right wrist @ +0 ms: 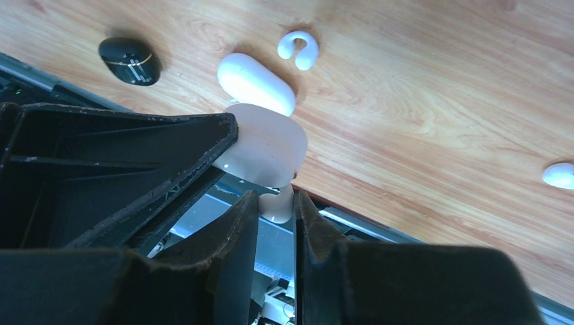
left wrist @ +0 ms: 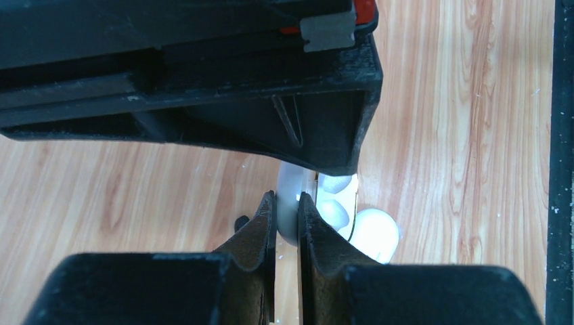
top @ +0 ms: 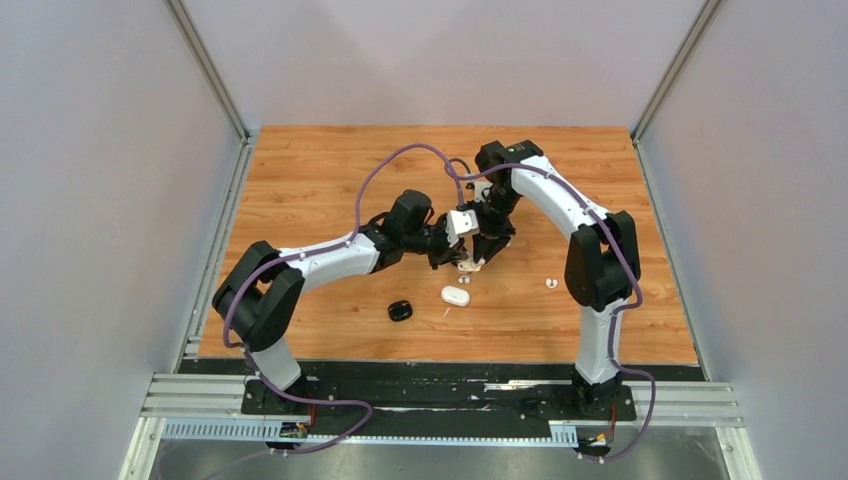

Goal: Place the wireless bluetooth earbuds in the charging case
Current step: Place the earbud in the charging case.

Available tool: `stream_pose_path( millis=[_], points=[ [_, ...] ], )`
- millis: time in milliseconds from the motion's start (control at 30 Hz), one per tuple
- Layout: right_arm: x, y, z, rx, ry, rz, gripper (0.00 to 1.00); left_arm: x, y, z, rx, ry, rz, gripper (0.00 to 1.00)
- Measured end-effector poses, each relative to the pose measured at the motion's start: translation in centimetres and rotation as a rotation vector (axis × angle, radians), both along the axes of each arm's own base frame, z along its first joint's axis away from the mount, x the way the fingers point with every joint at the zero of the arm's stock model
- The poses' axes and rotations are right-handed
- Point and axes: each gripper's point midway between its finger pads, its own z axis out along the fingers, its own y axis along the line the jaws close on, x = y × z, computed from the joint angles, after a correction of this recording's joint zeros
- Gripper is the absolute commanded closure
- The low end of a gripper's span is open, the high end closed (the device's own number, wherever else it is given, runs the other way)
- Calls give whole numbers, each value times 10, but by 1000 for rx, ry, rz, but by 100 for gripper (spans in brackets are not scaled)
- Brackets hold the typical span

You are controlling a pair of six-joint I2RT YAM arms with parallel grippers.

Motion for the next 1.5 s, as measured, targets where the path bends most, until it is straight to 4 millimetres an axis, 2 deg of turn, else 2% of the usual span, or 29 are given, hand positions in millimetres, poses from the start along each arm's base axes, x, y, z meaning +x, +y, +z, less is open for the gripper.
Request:
stream_pose_path(
  millis=[233, 433, 633, 900, 1033, 1500],
  points=[
    [6, -4, -14, -47, -5, 8, 80, 2, 2, -15, 23, 83, 80, 100],
    [8, -4, -20, -56, -1, 10, 91, 5, 5, -21, 39, 124, 150, 100],
    [13, -1, -23, -74, -33, 25, 96, 11, 6, -22, 46, 138, 205, 100],
    [20, 2, -22, -136, -107, 56, 97, 16, 7, -22, 47, 150, 250, 100],
    [24, 1, -22, -154, -134, 62, 100, 18, 6, -20, 39, 142, 258, 100],
    [35, 3, -22, -223, -221, 72, 100, 27, 7, -18, 26, 138, 318, 100]
  ],
)
